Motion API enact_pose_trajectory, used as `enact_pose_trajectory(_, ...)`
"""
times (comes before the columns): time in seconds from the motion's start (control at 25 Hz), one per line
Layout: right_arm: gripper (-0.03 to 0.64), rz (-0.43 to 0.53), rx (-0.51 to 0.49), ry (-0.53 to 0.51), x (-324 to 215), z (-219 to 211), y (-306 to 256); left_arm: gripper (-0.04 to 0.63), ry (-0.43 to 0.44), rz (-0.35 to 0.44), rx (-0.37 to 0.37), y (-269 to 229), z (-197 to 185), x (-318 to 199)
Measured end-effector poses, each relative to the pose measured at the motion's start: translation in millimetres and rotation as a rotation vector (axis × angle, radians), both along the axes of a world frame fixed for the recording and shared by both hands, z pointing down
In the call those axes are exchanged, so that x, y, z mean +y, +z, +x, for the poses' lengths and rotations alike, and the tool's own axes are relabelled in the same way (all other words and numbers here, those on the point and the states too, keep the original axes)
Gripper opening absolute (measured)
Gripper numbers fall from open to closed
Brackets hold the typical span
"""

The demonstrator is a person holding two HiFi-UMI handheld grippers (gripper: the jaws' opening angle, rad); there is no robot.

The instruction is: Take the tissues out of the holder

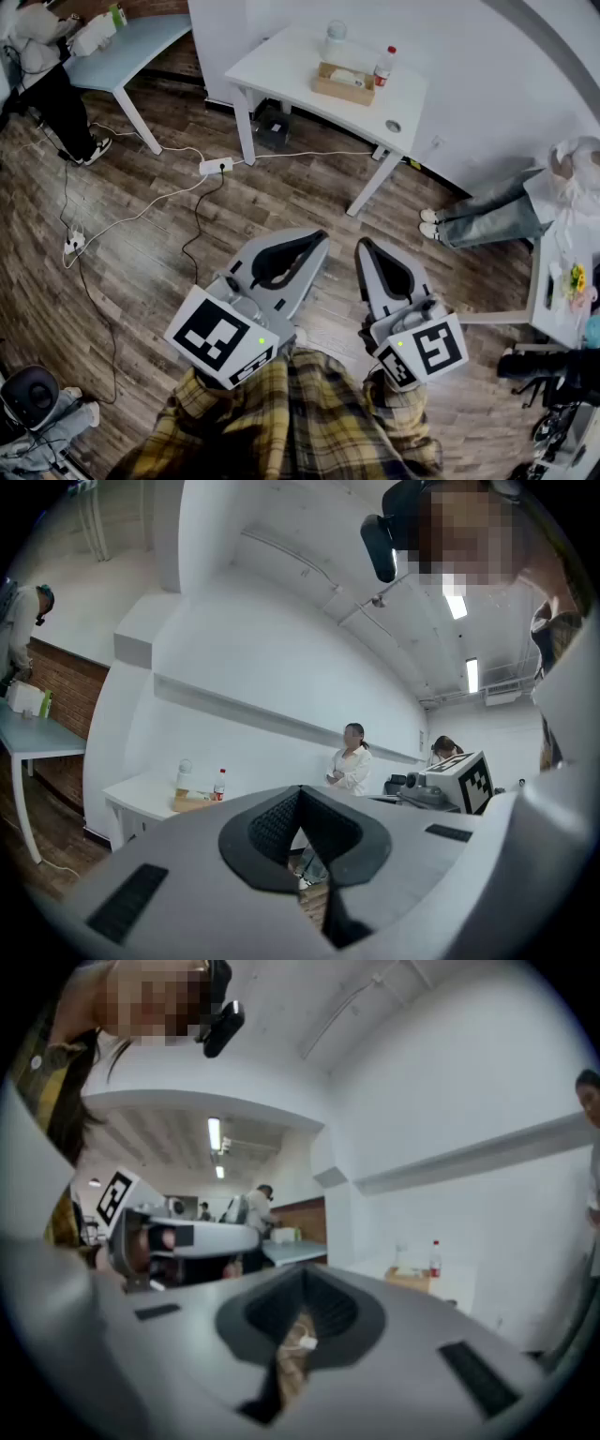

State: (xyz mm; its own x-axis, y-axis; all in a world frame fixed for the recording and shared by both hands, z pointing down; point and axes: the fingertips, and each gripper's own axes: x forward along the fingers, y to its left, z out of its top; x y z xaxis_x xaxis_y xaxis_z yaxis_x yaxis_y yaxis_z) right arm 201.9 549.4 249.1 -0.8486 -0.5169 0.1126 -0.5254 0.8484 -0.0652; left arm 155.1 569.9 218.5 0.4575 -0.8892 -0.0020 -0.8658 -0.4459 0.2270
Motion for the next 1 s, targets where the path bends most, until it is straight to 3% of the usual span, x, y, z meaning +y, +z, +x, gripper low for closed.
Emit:
enact_pose_trajectory(0.6, 0.011, 0.002, -0.022, 0.009, -2, 19, -3, 0.014, -0.018, 0.042, -0.037, -1, 5, -4)
enact_pose_trajectory(1.0, 0.011, -0.015, -0.038, -0.009, -3, 41, 4, 0.014, -0.097, 0.031, -0.043, 5, 3, 0)
